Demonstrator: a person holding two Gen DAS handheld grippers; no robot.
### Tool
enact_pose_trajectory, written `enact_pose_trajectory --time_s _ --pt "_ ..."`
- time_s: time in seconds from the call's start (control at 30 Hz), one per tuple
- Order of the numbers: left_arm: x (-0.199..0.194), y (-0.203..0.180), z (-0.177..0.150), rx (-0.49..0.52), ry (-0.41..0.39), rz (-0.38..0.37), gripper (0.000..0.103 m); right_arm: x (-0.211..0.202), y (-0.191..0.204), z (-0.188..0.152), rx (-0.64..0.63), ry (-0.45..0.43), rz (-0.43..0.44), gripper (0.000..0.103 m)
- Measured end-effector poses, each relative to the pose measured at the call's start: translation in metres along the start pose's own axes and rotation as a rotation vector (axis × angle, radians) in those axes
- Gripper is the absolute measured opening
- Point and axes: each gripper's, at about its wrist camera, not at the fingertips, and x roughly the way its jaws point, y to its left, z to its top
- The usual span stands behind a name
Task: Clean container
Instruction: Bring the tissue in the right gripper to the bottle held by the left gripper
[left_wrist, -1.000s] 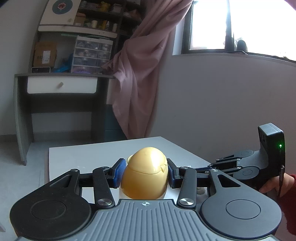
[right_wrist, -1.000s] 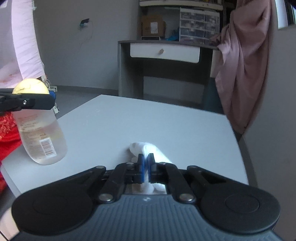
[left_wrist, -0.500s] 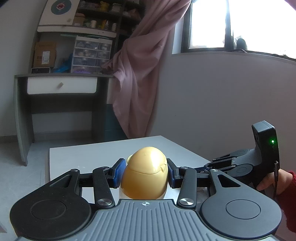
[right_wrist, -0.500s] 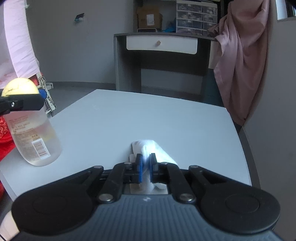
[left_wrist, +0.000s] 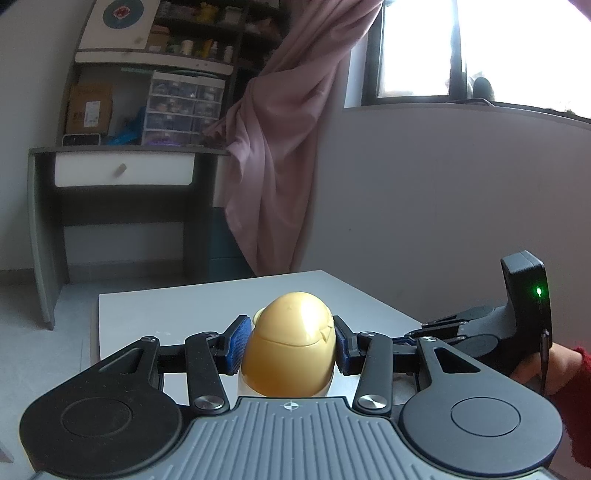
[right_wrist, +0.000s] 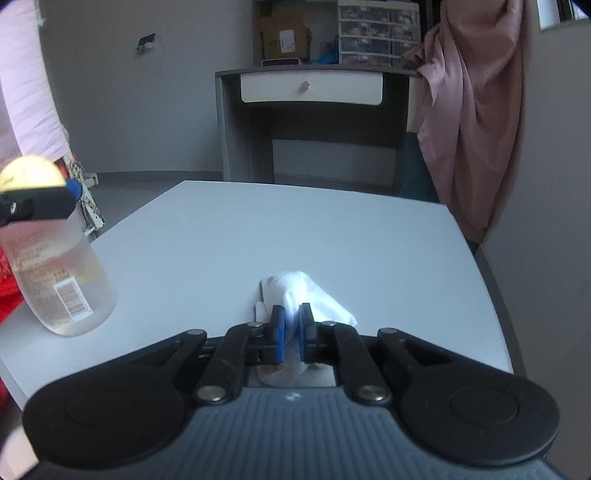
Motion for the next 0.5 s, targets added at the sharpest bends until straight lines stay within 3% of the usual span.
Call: enact_pose_trajectory --time_s 0.13,0.5 --pt "0.001 0.001 0.001 -0.012 0.003 0.002 0.046 -0.006 0.001 -0.003 0.015 -0.010 0.031 0.004" --pt "0.002 0.005 0.001 -0.049 0.015 0.010 0.046 -0.053 0.036 -0.013 0.083 -0.158 0.374 0.004"
